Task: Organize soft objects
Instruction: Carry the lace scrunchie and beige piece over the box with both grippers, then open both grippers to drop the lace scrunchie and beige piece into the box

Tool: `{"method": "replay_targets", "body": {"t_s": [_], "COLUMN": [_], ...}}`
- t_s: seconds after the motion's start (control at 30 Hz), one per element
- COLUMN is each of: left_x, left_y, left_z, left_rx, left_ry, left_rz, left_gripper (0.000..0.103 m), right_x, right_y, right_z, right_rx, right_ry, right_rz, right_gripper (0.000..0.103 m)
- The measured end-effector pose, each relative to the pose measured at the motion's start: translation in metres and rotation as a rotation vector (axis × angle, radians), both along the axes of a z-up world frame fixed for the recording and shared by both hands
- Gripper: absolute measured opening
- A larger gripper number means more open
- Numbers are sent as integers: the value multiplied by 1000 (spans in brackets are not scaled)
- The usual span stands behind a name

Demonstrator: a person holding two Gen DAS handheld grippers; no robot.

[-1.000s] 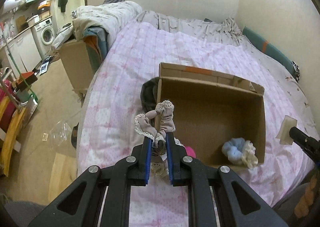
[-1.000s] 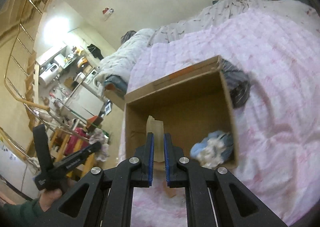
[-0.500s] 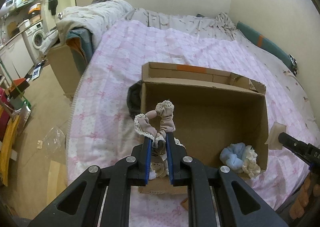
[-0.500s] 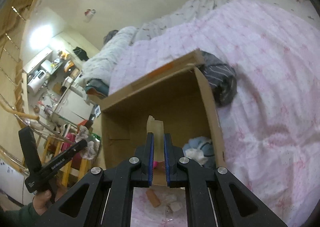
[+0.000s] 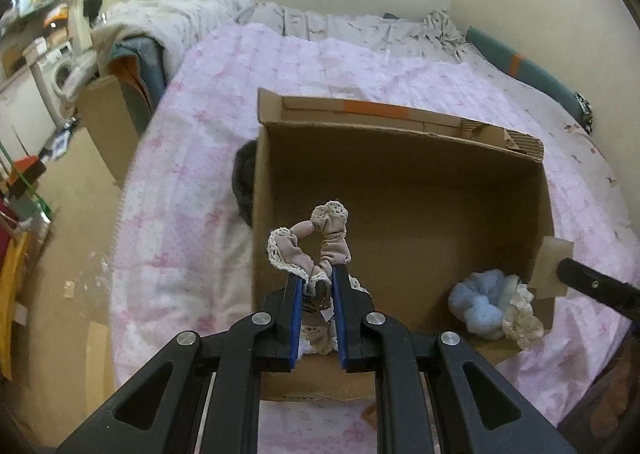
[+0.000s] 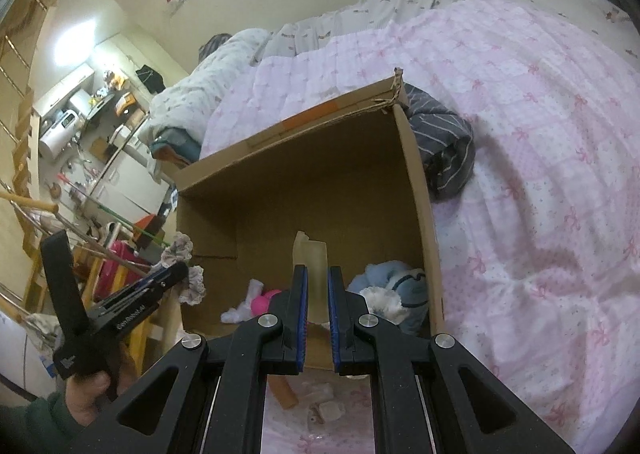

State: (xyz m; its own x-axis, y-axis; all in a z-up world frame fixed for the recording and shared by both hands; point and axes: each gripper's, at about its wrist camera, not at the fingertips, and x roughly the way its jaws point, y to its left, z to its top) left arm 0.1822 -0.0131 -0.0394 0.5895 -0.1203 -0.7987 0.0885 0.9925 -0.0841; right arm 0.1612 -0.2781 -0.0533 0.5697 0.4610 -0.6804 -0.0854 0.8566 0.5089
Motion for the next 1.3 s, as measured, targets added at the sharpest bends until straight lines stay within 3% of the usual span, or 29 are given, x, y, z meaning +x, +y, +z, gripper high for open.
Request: {"method": "replay_targets", "body": {"t_s": [0.13, 0.27, 0.8, 1.1, 1.3], "left_x": [1, 0, 3, -2, -4], "left_y": [-2, -10, -12, -20, -23], "left_z": [-2, -1, -13, -14, -15], "left_rx": [-56, -51, -64, -43, -8], "left_ry": [13, -6, 53, 54, 46], "left_rz": [-29, -57, -52, -84, -85], "left_gripper": [13, 13, 13, 14, 27], "right_x": [5, 8, 6, 6, 10], "right_y": [5, 11, 30, 43, 40], "right_z": [-3, -7, -14, -8, -12], "right_rx": [-24, -34, -62, -67, -70], "right_ry": [2, 15, 51, 25, 40], "right_rz": [12, 25, 84, 136, 119], "right_gripper": [11, 11, 11, 11, 11]}}
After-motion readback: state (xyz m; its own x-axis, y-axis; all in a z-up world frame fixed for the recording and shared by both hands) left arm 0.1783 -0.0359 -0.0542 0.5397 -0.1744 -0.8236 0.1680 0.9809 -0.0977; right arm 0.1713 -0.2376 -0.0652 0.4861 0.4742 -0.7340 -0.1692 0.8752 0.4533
